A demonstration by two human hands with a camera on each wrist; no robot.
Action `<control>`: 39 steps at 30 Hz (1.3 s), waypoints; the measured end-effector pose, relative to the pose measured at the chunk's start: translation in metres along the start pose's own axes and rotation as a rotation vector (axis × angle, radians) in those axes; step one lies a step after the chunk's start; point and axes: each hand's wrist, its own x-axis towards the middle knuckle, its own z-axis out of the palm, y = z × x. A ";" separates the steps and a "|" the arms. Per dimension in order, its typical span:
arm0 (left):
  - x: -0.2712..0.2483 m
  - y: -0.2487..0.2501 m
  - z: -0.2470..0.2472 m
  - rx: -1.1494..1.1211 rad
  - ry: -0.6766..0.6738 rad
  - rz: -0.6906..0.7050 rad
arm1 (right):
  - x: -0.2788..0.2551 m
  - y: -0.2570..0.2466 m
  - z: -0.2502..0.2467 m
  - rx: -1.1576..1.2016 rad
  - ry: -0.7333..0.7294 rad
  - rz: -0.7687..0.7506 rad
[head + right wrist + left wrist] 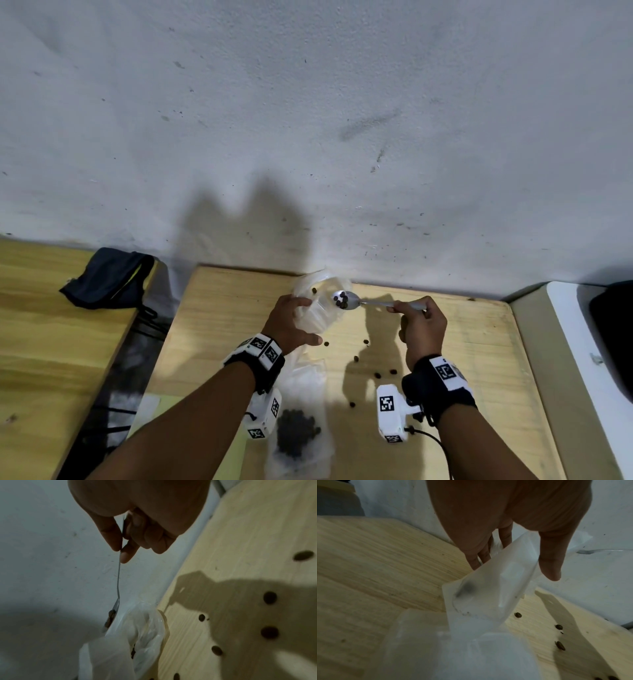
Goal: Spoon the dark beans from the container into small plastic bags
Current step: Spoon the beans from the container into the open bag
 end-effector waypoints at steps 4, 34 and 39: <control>-0.002 0.004 0.003 -0.009 -0.014 0.005 | -0.007 -0.004 0.006 -0.171 -0.193 -0.187; -0.006 -0.016 -0.007 0.230 -0.080 0.127 | -0.009 0.019 0.043 -0.533 -0.154 -0.299; -0.003 -0.012 -0.007 0.188 -0.074 0.107 | -0.015 0.016 0.044 -0.477 -0.079 -0.328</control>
